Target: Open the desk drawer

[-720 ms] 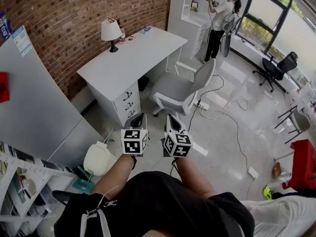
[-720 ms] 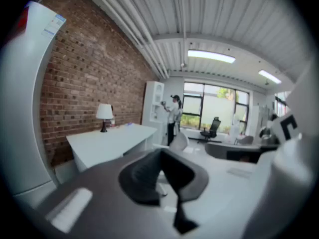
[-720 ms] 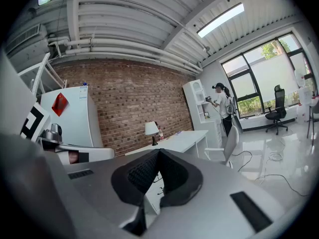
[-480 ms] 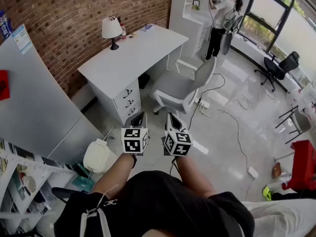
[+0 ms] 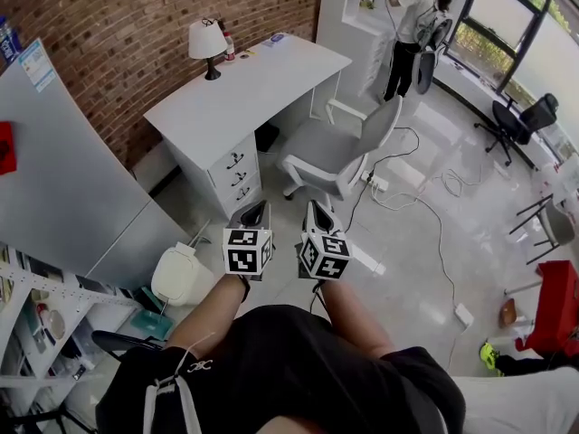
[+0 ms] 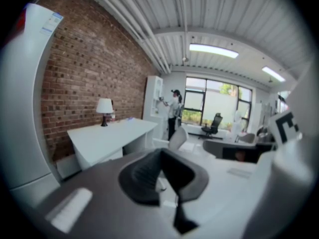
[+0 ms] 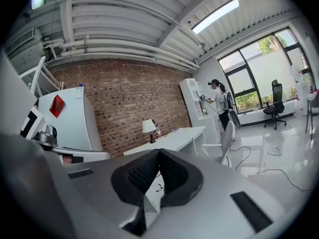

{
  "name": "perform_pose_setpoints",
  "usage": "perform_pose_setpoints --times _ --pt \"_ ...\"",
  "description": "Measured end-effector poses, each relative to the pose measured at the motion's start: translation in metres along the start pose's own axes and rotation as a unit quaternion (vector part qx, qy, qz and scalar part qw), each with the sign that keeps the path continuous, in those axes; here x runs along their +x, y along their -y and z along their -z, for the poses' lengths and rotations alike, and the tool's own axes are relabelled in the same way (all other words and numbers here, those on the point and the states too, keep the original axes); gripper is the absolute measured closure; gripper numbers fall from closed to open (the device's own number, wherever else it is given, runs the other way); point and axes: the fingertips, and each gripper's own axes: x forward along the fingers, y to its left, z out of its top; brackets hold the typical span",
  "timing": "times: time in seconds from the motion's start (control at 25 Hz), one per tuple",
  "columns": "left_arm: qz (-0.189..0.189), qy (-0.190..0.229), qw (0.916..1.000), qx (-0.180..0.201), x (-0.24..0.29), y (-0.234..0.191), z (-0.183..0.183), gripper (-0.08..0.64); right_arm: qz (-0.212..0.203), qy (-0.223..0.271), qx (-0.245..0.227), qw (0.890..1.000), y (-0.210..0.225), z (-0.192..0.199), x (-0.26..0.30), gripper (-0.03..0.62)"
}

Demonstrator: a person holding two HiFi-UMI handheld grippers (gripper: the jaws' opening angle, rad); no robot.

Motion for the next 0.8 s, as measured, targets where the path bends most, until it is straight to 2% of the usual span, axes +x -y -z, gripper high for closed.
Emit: perform_pose_setpoints --times 0.24,0.48,0.64,0.8 --pt "-0.003 -0.008 1.0000 -0.005 0.018 0.009 0.003 0.561 -0.025 0.005 0.006 1.000 0.011 -0.002 0.009 0.594" --pt "-0.014 -0.011 0.9998 0.000 0.027 0.000 0.005 0.561 -0.019 0.001 0.024 1.000 0.023 0.001 0.026 0.594" --pt "-0.020 -0.013 0.9996 -0.013 0.035 -0.010 0.008 0.561 -0.017 -0.007 0.020 1.000 0.025 0.008 0.034 0.594" --pt "-0.008 -0.011 0.9996 -0.026 0.051 -0.015 0.008 0.561 -0.018 -0.031 0.006 0.999 0.024 0.015 0.052 0.594"
